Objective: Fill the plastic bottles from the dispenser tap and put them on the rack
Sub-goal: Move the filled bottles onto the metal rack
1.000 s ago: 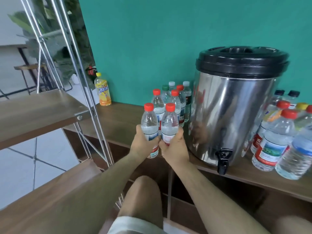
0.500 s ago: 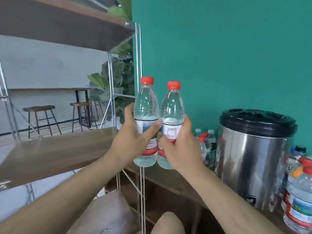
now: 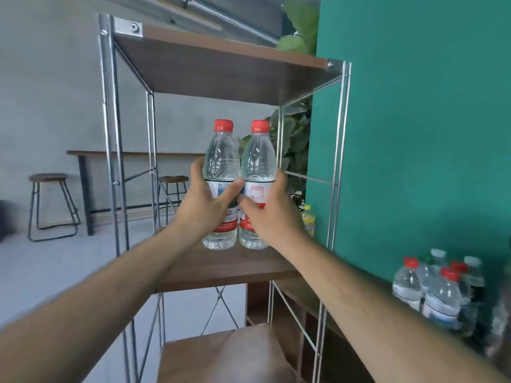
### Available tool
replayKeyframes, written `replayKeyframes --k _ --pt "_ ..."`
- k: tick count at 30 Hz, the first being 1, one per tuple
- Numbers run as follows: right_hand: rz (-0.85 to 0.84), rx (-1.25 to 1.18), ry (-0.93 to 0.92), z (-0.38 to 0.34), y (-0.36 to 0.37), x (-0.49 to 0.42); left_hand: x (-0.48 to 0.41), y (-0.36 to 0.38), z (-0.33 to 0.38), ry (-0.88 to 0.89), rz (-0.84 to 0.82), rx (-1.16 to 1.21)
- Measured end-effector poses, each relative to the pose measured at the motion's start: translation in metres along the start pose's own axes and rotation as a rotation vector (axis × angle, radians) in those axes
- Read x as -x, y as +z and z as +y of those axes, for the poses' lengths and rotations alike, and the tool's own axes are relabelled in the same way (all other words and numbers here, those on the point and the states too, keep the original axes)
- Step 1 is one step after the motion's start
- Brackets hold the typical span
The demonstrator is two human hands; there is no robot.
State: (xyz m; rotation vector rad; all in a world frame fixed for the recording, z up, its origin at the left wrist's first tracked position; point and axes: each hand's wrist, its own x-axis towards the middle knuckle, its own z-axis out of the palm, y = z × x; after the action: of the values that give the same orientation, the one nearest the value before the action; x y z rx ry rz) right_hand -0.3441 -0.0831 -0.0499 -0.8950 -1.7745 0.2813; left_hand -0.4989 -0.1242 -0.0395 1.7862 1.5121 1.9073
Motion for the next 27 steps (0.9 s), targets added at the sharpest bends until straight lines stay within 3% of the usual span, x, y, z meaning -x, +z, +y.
replayKeyframes --k 8,13,17,27 --pt "-0.203 -0.287 0.16 0.021 0.1 -0.053 -0.035 -0.017 -0.065 -0.256 0.192 -0.075" --pt "-0.263 -0.32 0.195 0.035 0.14 -0.073 -0.054 -0.019 -0.097 -0.326 0.326 -0.135" --pt "-0.284 -0.336 0.233 0.044 0.157 -0.086 -0.066 -0.013 -0.119 -0.361 0.48 -0.053" --pt "-0.31 -0.262 0.237 0.042 0.176 -0.088 -0.084 -0.019 -0.15 -0.482 0.496 -0.028"
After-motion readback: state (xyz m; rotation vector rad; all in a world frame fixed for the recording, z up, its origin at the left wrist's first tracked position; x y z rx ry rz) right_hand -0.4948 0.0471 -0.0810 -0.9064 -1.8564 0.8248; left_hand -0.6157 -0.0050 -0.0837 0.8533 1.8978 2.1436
